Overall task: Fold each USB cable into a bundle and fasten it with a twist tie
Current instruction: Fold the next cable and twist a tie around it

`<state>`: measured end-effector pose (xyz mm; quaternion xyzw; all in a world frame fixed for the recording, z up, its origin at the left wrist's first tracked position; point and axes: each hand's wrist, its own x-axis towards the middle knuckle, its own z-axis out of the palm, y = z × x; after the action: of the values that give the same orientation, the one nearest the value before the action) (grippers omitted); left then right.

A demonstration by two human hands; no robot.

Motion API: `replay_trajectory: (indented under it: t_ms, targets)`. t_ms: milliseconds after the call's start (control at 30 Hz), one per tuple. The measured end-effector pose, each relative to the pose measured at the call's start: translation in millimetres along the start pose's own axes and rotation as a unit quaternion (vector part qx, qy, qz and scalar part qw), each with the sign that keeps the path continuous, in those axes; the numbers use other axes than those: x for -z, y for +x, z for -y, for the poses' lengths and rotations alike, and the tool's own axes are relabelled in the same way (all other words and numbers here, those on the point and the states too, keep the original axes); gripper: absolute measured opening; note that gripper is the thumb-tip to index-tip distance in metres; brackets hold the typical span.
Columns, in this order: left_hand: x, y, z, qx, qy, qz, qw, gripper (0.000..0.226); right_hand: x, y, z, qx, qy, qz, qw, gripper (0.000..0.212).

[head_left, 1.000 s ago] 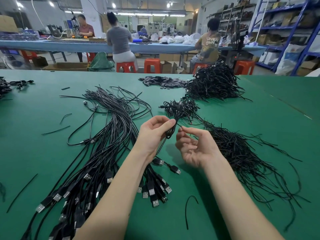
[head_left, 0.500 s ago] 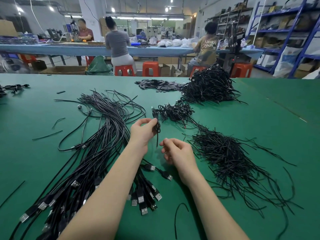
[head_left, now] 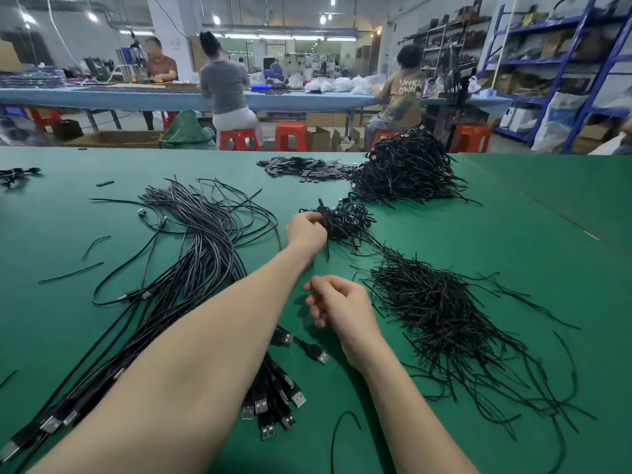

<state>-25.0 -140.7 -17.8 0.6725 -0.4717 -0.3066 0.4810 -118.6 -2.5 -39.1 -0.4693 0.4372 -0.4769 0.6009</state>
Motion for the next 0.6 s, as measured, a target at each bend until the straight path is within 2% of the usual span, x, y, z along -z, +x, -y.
replay_trajectory:
  t_ms: [100,200,267,333,433,533,600]
  targets:
    - [15,-10,1,-0.053,0.045,-0.026,0.997,0.032,0,0,-1,0.006,-0.007,-0.001,1.000,0.025]
    - [38,-30,1,-0.069,0.016,-0.013,0.997,0.023,0,-1,-1,0.015,-0.008,0.003,1.000,0.026]
    - [57,-50,-1,-0.045,-0.053,0.043,0.997,0.019,0,-1,0,0.013,-0.008,0.006,1.000,0.025]
    - [78,-74,-1,-0.021,-0.113,0.132,0.985,0.018,1,-1,2,0.009,-0.013,0.015,1.000,0.024]
    - [96,-104,9,-0.030,-0.125,0.199,0.972,0.020,2,-2,3,-0.002,-0.043,0.048,0.998,0.023]
    - [97,-112,17,-0.043,-0.075,0.170,0.982,0.023,7,-6,11,-0.026,-0.148,0.104,0.983,0.017]
    - [96,-111,19,-0.063,-0.036,0.166,0.983,0.024,15,-7,26,-0.023,-0.310,0.164,0.936,0.012]
